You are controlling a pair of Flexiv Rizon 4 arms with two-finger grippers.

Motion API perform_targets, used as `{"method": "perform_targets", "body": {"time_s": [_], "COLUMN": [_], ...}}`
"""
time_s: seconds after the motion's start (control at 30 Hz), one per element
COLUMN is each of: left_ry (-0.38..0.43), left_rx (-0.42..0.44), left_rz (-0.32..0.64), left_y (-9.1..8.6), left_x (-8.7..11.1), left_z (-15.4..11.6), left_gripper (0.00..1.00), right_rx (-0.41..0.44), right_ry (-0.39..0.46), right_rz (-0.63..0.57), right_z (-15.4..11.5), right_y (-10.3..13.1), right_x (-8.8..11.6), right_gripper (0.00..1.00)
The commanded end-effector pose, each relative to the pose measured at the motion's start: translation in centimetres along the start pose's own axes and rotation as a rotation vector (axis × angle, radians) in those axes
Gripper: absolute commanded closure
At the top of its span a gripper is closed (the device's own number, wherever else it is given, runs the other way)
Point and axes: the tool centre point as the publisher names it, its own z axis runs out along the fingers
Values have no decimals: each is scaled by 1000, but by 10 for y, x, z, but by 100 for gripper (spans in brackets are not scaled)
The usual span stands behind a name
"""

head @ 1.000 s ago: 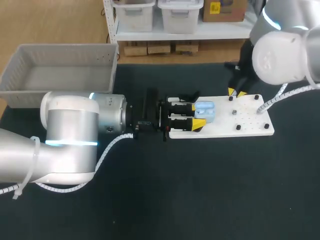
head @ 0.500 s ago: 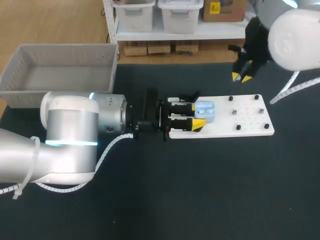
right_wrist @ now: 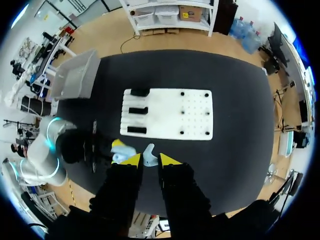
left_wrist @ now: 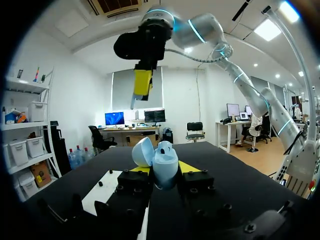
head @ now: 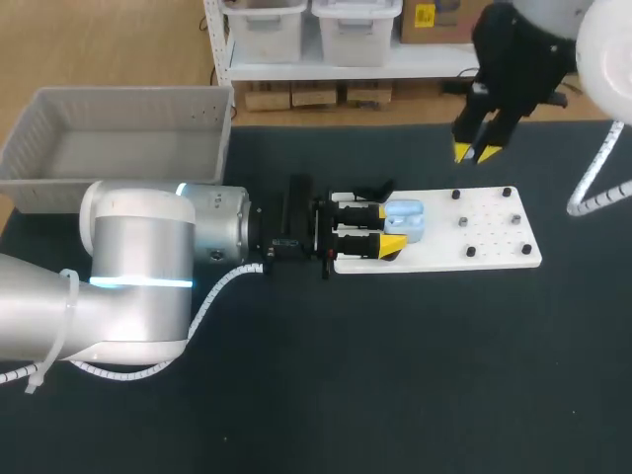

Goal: Pick up each earbud case from the left stands, insert the matching earbuds, close the lid, and place the case in the box.

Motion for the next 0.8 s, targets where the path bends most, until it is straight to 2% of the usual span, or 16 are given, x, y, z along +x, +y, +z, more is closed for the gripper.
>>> {"method": "perform_targets", "body": {"time_s": [0.03, 0.2, 0.33, 0.57, 0.8], "left_ry": [-3, -3, -3, -3, -3], "left_rx": [-7, -7, -7, -7, -7], "left_rz": [3, 3, 3, 3, 3], "left_y": [-1, -1, -1, -1, -1], "left_x": [1, 1, 1, 1, 1], "left_z": [0, 0, 0, 0, 0], "left_gripper": [100, 100, 100, 100, 100], "right_rx": [9, 31, 53, 70, 80], "right_ry": [13, 50, 59, 53, 59], "right_rz": [-31, -101, -147, -196, -216], "right_z": [2, 15, 27, 35, 40], "right_y": [16, 33, 41, 54, 56], "right_x": [27, 49, 58, 61, 55], "right_gripper": [100, 100, 100, 100, 100]}}
